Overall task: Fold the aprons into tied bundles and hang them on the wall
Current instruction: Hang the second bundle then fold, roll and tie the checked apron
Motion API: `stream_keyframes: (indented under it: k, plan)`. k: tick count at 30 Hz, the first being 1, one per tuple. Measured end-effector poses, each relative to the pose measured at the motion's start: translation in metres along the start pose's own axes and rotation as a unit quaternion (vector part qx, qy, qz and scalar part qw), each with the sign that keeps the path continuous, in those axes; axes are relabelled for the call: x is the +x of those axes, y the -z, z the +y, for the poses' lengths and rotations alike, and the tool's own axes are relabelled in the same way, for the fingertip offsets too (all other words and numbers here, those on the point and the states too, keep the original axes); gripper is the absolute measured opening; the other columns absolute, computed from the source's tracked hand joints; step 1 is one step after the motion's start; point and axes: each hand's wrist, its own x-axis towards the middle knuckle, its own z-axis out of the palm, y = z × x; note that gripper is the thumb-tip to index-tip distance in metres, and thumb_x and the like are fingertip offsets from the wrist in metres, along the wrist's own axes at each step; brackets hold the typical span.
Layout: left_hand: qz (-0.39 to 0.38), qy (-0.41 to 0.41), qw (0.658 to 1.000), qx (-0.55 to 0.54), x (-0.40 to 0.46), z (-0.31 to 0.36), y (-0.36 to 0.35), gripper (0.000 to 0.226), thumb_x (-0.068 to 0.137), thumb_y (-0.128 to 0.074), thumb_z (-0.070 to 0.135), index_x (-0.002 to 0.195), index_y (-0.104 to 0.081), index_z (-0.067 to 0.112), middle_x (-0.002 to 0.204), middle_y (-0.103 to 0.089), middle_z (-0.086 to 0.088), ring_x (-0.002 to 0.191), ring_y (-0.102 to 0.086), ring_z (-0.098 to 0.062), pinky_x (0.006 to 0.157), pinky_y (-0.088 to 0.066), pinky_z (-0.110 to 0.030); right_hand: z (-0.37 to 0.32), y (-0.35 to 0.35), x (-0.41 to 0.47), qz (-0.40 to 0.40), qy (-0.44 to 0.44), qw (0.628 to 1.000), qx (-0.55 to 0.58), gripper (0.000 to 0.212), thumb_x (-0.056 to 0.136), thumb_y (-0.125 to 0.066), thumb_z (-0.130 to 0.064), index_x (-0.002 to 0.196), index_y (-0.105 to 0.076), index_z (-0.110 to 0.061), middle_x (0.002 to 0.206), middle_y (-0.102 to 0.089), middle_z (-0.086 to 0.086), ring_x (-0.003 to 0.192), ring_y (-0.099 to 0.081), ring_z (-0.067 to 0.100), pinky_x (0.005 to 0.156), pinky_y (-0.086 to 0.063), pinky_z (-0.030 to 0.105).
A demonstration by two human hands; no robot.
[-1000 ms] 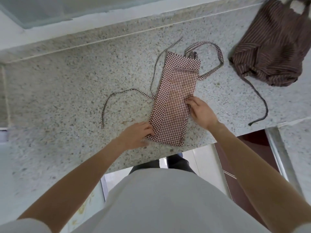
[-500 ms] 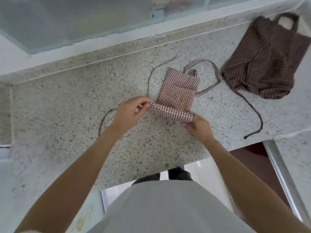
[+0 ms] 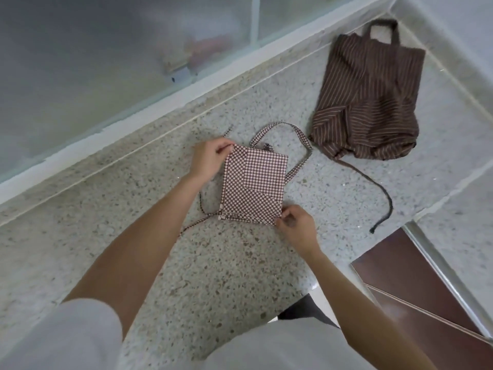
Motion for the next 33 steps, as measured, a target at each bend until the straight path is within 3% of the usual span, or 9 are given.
stream_keyframes:
  k: [5, 10, 13, 17, 20, 25, 28, 30, 33]
  plan:
    - [-0.016, 0.016, 0.99, 0.136, 0.014, -0.016, -0.017, 0.035, 0.091, -0.057, 0.024, 0.125, -0.057, 0.014, 0.126, -0.059, -0.007, 0.114, -0.055, -0.023, 0.098, -0.041, -0.033, -0.005, -0.005, 0.004, 0.013, -0.057, 0.998, 0.027, 0.035, 0.079, -0.069, -0.005, 0.11, -0.056, -0.013, 0.091, -0.062, -0.008, 0.08, -0.06, 0.008, 0.068, -0.044, 0.009]
    - [-0.051, -0.203, 0.967, 0.142, -0.038, -0.016, -0.02, 0.031, 0.091, -0.051, 0.03, 0.118, -0.062, 0.017, 0.122, -0.058, -0.002, 0.115, -0.051, -0.019, 0.099, -0.039, -0.034, -0.004, -0.005, 0.004, 0.014, 0.01, 1.0, -0.021, 0.046, 0.08, -0.062, 0.003, 0.121, -0.052, -0.014, 0.113, -0.059, 0.005, 0.086, -0.056, 0.01, 0.077, -0.051, 0.025]
    - [-0.114, -0.236, 0.944, 0.199, -0.082, -0.03, -0.026, 0.046, 0.084, -0.052, 0.051, 0.118, -0.061, 0.022, 0.121, -0.057, 0.001, 0.115, -0.048, -0.016, 0.097, -0.038, -0.034, 0.002, -0.007, 0.004, 0.015, 0.071, 0.994, -0.087, 0.039, 0.08, -0.061, 0.001, 0.116, -0.055, -0.01, 0.127, -0.045, 0.013, 0.097, -0.055, 0.021, 0.082, -0.054, 0.036]
    - [-0.161, -0.189, 0.938, 0.243, -0.119, -0.049, -0.034, 0.058, 0.077, -0.067, 0.049, 0.126, -0.053, 0.02, 0.13, -0.051, -0.001, 0.121, -0.043, -0.019, 0.102, -0.035, -0.039, 0.017, 0.007, 0.009, -0.029, 0.283, 0.905, -0.316, 0.037, 0.086, -0.059, -0.035, 0.117, -0.055, -0.015, 0.14, -0.041, 0.014, 0.127, -0.038, 0.031, 0.104, -0.031, 0.044]
    - [-0.166, -0.165, 0.941, 0.245, -0.12, -0.054, -0.034, 0.062, 0.079, -0.067, 0.045, 0.132, -0.049, 0.017, 0.135, -0.047, -0.003, 0.125, -0.043, -0.022, 0.105, -0.033, -0.039, 0.019, 0.019, 0.023, -0.12, 0.318, 0.845, -0.412, 0.061, 0.074, -0.064, -0.051, 0.123, -0.054, -0.016, 0.138, -0.047, 0.01, 0.133, -0.038, 0.029, 0.114, -0.018, 0.049]
    - [-0.155, -0.187, 0.936, 0.255, -0.12, -0.054, -0.033, 0.064, 0.079, -0.068, 0.044, 0.132, -0.05, 0.011, 0.132, -0.051, -0.007, 0.12, -0.049, -0.025, 0.1, -0.039, -0.04, 0.016, 0.027, 0.046, -0.151, 0.37, 0.805, -0.439, 0.05, 0.074, -0.071, -0.04, 0.109, -0.056, -0.007, 0.123, -0.059, 0.014, 0.117, -0.055, 0.033, 0.106, -0.035, 0.044]
    - [-0.134, -0.199, 0.939, 0.247, -0.123, -0.054, -0.034, 0.059, 0.079, -0.069, 0.04, 0.127, -0.053, 0.009, 0.127, -0.055, -0.009, 0.112, -0.055, -0.026, 0.092, -0.047, -0.04, 0.022, 0.029, 0.048, -0.148, 0.418, 0.773, -0.454, 0.032, 0.08, -0.062, -0.033, 0.102, -0.061, -0.011, 0.126, -0.058, 0.014, 0.124, -0.049, 0.033, 0.109, -0.023, 0.042]
    - [-0.11, -0.209, 0.941, 0.243, -0.123, -0.055, -0.035, 0.052, 0.078, -0.073, 0.031, 0.121, -0.057, 0.007, 0.119, -0.06, -0.01, 0.104, -0.06, -0.026, 0.085, -0.051, -0.039, 0.026, 0.031, 0.05, -0.163, 0.426, 0.781, -0.427, 0.025, 0.086, -0.054, -0.031, 0.104, -0.059, -0.014, 0.13, -0.056, 0.014, 0.129, -0.044, 0.032, 0.114, -0.02, 0.043]
    - [-0.074, -0.216, 0.945, 0.234, -0.125, -0.054, -0.037, 0.038, 0.077, -0.074, 0.019, 0.11, -0.061, 0.007, 0.103, -0.065, -0.008, 0.085, -0.064, -0.024, 0.073, -0.054, -0.035, 0.017, 0.034, 0.056, -0.182, 0.378, 0.857, -0.299, 0.02, 0.093, -0.043, -0.022, 0.107, -0.051, -0.01, 0.124, -0.056, 0.015, 0.112, -0.056, 0.029, 0.103, -0.042, 0.04]
